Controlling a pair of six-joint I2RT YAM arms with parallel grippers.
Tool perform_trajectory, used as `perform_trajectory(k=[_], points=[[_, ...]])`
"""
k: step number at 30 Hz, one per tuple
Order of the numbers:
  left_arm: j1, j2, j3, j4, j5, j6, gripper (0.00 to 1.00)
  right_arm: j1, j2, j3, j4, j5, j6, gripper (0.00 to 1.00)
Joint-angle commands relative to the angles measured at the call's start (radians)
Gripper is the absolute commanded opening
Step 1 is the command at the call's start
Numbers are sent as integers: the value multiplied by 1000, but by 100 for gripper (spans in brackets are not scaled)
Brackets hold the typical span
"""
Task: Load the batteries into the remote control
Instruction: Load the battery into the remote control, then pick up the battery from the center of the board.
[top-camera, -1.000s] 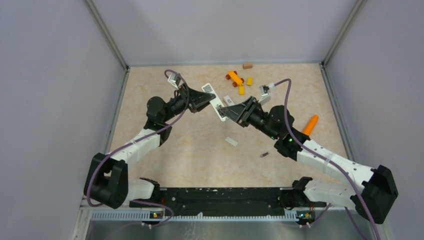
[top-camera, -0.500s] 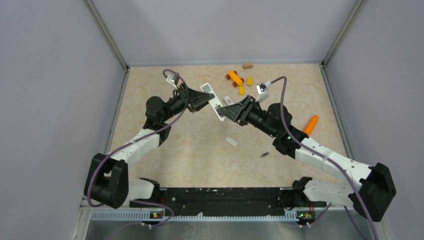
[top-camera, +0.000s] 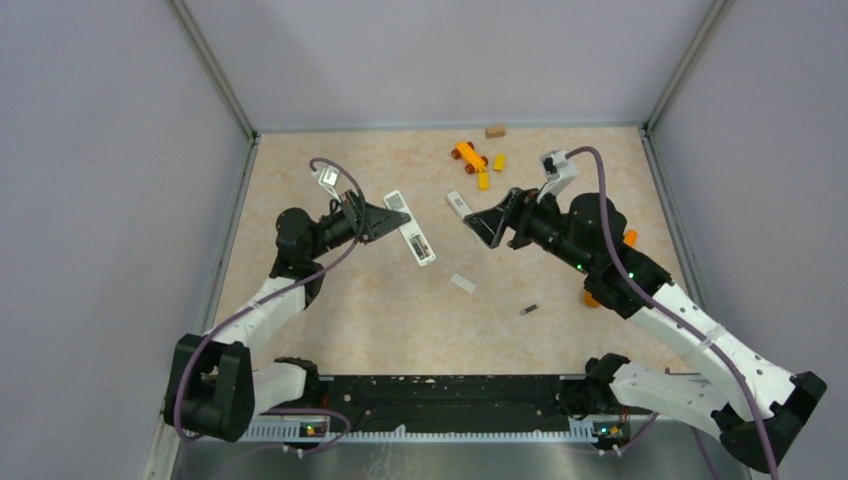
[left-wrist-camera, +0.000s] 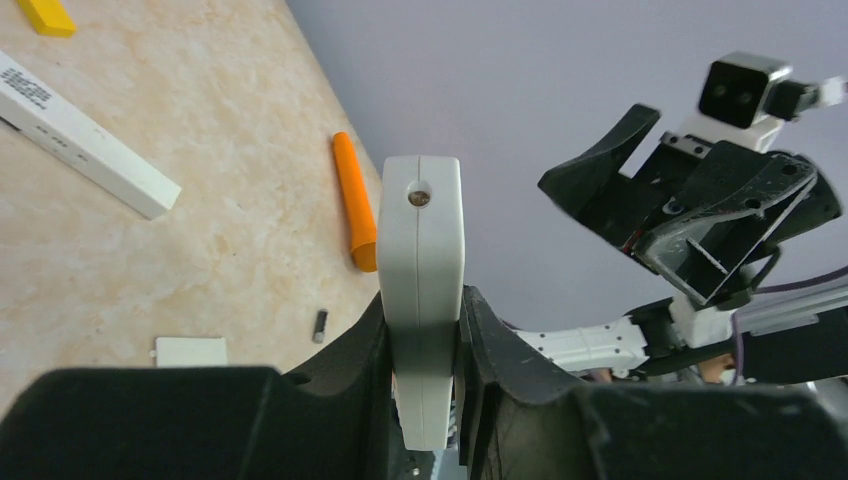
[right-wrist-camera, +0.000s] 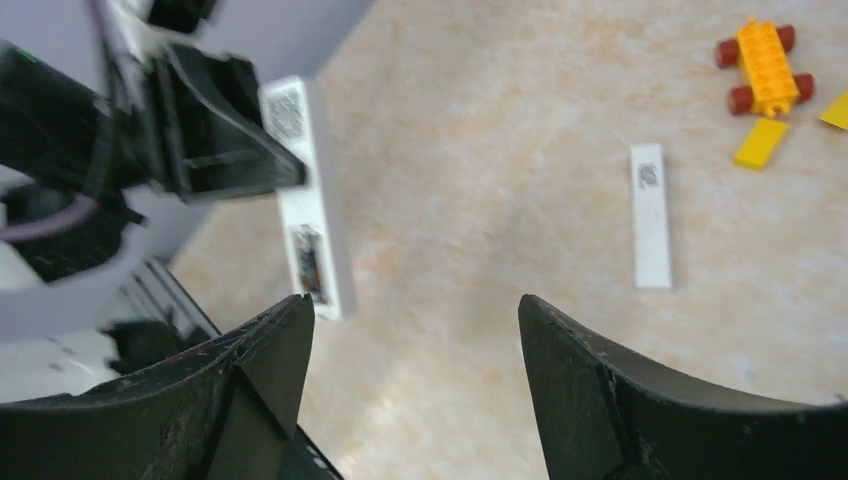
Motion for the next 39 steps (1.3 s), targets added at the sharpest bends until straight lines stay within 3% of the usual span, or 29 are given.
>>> perform_trajectory(k=[1,5,12,15,18,23,28,33,39], points=[[13,-118,36,-228,-42,209,0,-7,83,60,-344,14,-397,75],[44,-174,64,-417,-147,272,0,-7,144,38,-440,101,-585,75],[96,-186,84,-489,-152,278,0,-6,302,-47,-592,348,-811,67],[112,-178,88,-493,-143,264,0,10,281,-100,-598,310,-872,66],[128,-163,90,-477,-130,243,0,17,282,-92,-564,304,-813,66],[136,-147,85,-434,-113,223,0,-2,355,19,-483,526,-502,67],[138,-164,81,-431,-106,217,0,-56,386,49,-526,538,-37,67],[138,-179,71,-420,-100,220,0,-62,324,-64,-567,568,349,63],[138,-177,69,-406,-93,220,0,-70,226,-198,-578,526,659,61]])
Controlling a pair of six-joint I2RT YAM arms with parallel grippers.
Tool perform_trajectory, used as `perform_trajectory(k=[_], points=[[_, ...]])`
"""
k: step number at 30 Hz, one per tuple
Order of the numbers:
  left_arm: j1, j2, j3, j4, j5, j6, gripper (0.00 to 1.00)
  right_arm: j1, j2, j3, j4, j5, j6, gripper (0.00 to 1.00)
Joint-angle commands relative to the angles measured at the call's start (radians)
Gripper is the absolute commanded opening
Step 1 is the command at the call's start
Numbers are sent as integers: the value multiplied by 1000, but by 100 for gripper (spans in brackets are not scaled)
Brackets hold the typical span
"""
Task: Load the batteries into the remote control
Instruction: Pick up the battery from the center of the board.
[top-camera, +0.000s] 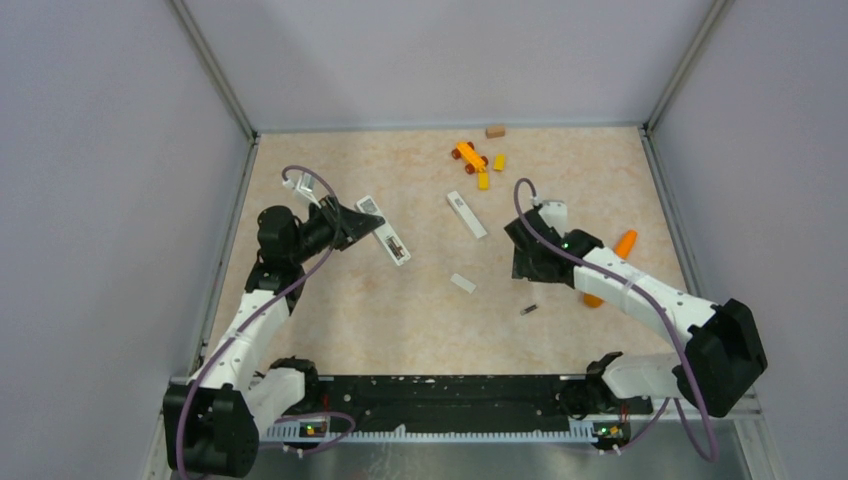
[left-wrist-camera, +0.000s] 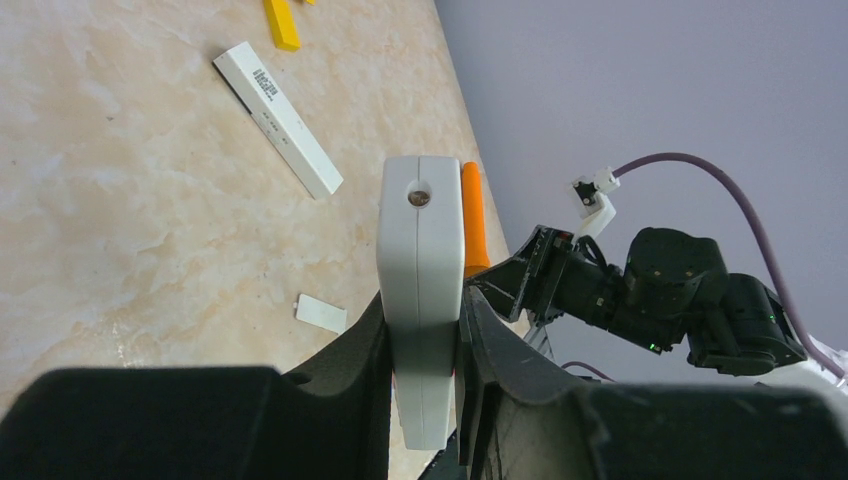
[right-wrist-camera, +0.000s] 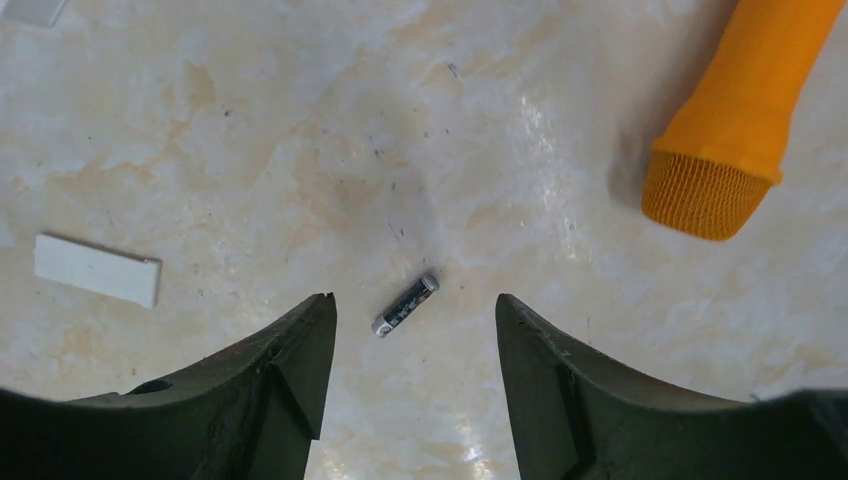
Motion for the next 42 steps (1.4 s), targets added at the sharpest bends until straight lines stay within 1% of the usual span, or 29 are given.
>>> perform_trajectory(k=[1,3,5,7,12,21,23,27,30,31,32,34,35,37,40,41,42], points=[[6,-23,22,79,21,-1,0,-16,-74,-73,-10,-22,348,59],[6,-21,17,90,23,-7,0,-31,-75,-113,12,-66,395,53],[6,-18,12,104,25,-13,0,-42,-70,-149,42,-117,421,41],[6,-17,13,106,27,-13,0,-45,-65,-187,76,-154,443,35],[6,-14,13,108,28,-10,0,-45,-7,-221,154,-204,460,34],[6,-11,14,105,26,-4,0,-45,80,-201,174,-199,478,34],[8,-9,15,103,26,-3,0,-45,93,-198,163,-196,489,31],[8,-9,15,102,24,-1,0,-45,105,-199,147,-190,496,22],[8,-9,13,101,25,-1,0,-46,111,-204,150,-190,492,19],[8,-10,13,101,26,-2,0,-45,115,-206,152,-188,489,17],[8,-11,12,102,26,-1,0,-45,118,-206,156,-183,482,11],[8,-12,11,100,28,-2,0,-45,120,-202,171,-177,447,1],[8,-12,10,98,28,-3,0,-45,119,-197,185,-174,412,0],[8,-3,13,98,43,-7,0,-45,114,-171,196,-165,346,0],[5,38,21,113,102,-38,0,-42,92,-102,239,-182,183,0],[5,66,20,125,129,-58,0,-40,84,-74,257,-196,98,0],[3,80,17,147,153,-87,0,-38,77,-42,267,-213,62,0]])
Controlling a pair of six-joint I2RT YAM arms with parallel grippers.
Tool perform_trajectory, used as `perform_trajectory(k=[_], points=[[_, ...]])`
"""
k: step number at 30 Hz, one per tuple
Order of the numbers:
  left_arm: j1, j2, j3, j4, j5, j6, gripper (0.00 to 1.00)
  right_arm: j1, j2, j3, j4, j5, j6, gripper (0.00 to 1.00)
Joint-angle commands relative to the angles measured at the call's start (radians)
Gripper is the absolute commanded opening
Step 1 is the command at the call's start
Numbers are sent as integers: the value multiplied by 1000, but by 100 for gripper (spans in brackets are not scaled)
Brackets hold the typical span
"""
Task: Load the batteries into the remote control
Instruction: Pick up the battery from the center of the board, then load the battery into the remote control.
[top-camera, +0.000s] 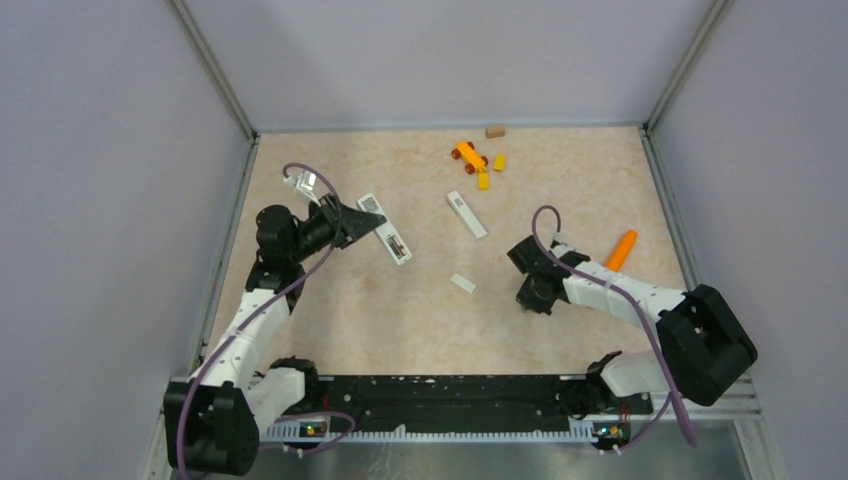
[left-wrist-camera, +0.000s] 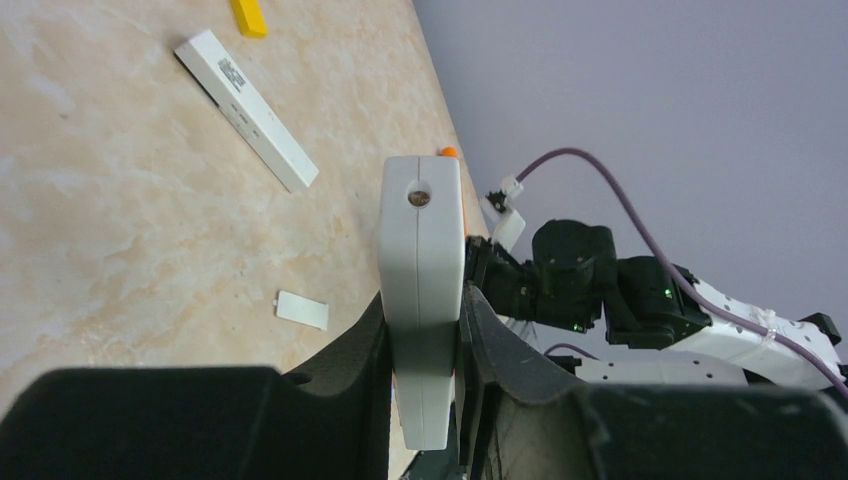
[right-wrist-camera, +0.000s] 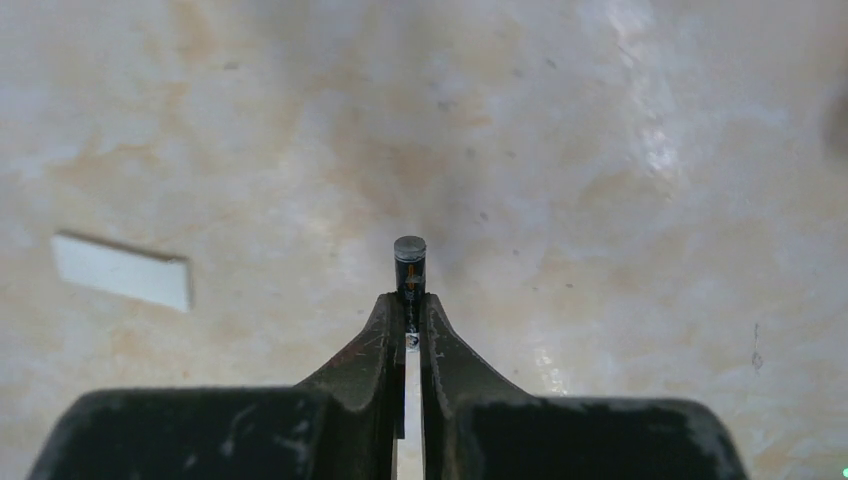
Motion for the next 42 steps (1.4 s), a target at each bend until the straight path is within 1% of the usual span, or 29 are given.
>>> perform_trajectory(k=[1,4,7,10,14,19,23,32,42], points=[[-2,84,10,128,117,-99,0,2,-32,160,107,-43,-312,0],[-22,139,-13,226,158,-178,0,8,-57,254,152,-195,-472,0],[-54,176,-16,237,159,-185,0,40,-88,324,177,-337,-577,0],[-97,203,-23,282,162,-207,0,97,-89,414,147,-408,-611,0],[-125,248,-37,374,177,-262,0,164,-60,499,110,-451,-620,0],[-145,303,-41,455,203,-312,0,243,-56,529,130,-469,-667,0],[-152,319,-43,480,208,-330,0,288,-17,578,85,-458,-691,0],[-154,311,-41,476,199,-333,0,307,35,628,52,-410,-701,0],[-161,317,-32,472,198,-331,0,315,90,674,36,-406,-700,0]])
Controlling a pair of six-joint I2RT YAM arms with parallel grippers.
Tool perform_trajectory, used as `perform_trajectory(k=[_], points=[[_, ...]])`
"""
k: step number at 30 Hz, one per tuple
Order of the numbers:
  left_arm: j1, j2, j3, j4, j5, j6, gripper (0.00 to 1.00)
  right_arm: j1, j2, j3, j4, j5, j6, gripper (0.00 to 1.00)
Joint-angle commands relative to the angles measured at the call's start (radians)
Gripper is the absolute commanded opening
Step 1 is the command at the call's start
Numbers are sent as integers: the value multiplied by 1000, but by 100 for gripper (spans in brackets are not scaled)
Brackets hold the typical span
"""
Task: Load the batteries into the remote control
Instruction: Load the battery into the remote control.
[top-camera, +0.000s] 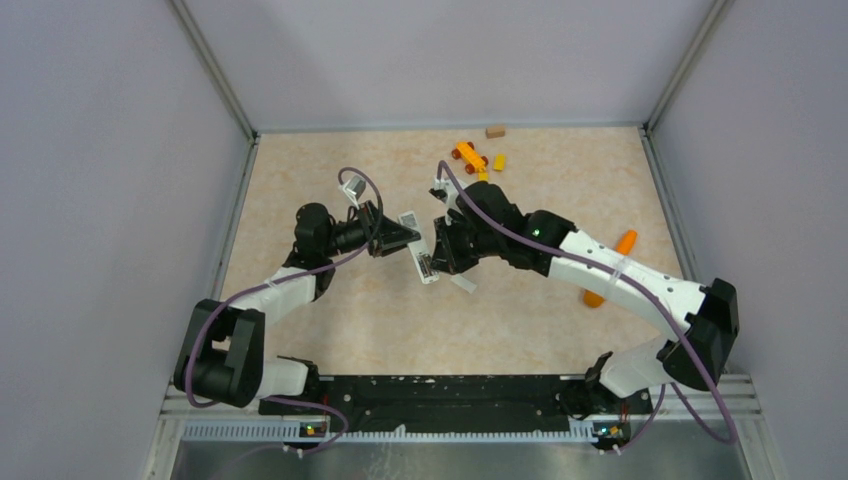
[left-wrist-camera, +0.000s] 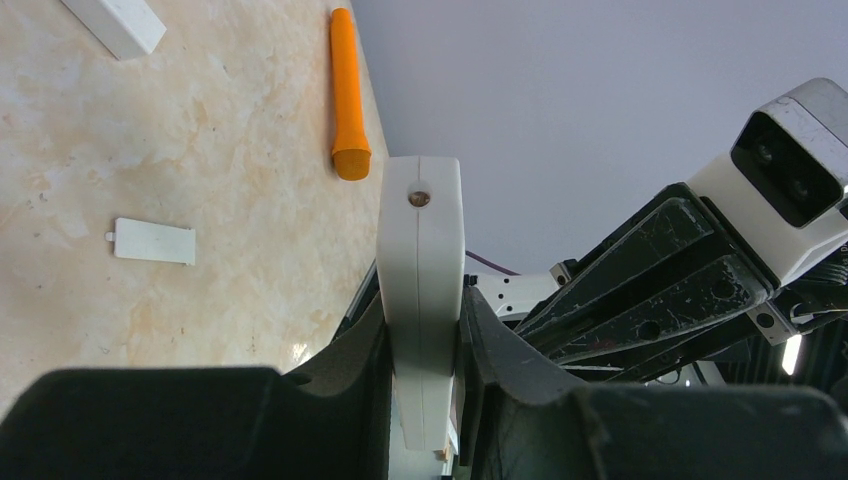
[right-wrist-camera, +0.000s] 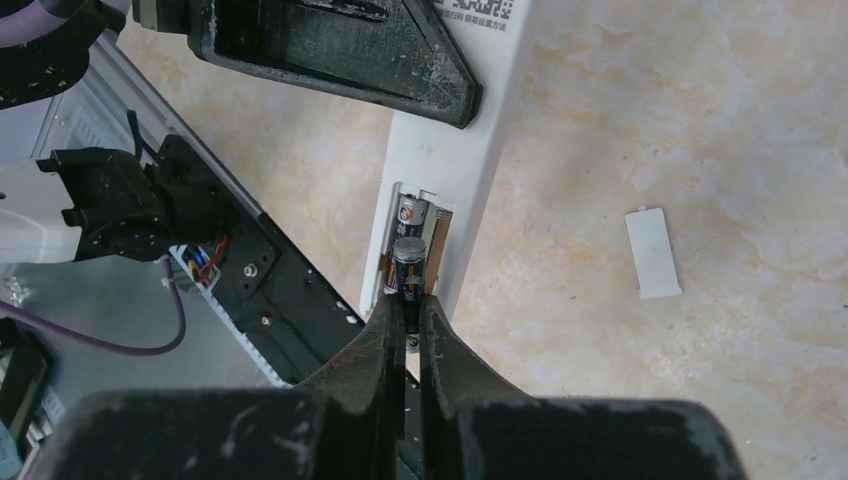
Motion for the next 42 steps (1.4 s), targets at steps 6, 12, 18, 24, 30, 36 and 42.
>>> perform_trajectory(k=[6,12,18,24,30,36,42], points=[[-4,-11,13,61,-2,-4,0,13,44,78,-34,5,13,0],[-4,-13,15,61,-14,-3,0,12,59,87,-54,-1,31,0],[-4,-17,15,60,-18,-4,0,12,78,95,-75,-5,48,8],[-4,-17,16,60,-17,-4,0,13,72,102,-77,3,61,15],[-4,-21,16,57,-11,-9,0,11,69,117,-87,47,75,18],[-4,-28,15,55,-10,-14,0,10,76,139,-99,89,88,21],[-4,-30,17,60,-11,-39,0,7,41,137,-76,102,101,31]])
